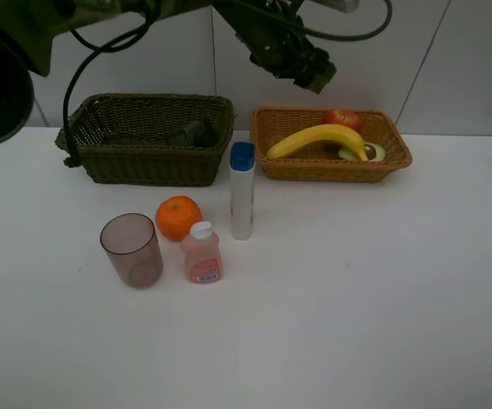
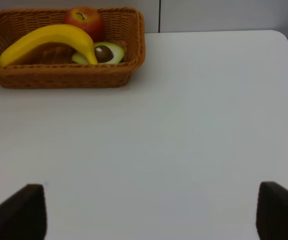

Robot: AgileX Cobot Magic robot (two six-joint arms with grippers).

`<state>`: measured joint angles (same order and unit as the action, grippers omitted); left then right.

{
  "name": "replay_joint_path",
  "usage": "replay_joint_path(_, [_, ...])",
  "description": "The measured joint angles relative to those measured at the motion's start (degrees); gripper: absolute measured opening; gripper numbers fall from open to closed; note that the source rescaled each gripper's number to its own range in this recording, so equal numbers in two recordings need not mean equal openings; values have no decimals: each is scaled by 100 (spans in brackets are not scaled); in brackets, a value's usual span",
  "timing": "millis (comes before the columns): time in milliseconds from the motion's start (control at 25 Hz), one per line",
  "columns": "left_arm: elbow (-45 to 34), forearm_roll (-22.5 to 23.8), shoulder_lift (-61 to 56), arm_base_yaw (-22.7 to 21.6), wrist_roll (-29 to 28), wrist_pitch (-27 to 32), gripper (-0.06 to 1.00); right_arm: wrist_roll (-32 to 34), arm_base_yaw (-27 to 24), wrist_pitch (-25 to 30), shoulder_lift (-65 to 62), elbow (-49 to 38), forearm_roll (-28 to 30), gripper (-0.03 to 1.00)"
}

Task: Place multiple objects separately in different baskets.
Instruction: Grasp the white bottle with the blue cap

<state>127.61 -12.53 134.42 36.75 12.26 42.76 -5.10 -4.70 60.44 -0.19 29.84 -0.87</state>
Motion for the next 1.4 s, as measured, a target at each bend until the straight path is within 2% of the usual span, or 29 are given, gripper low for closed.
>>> replay_joint_path(160, [9, 94, -376, 0, -655, 877, 86, 0, 0, 0, 0, 0, 4, 81])
replay_joint_path(360, [31, 520, -692, 0, -1632, 1949, 86, 0, 0, 0, 0, 0, 4, 81])
replay_joint_path(520, [50, 671, -727, 0, -2019, 2622, 86, 0, 0, 0, 0, 0, 4, 81])
replay_joint_path(960, [-100, 629, -727, 153, -2366, 2697, 86, 0, 0, -5, 0, 0, 4, 81])
replay_joint_path(1400, [-1190, 570, -890, 212, -2404, 2690, 86, 0, 0, -5, 0, 0, -1, 81])
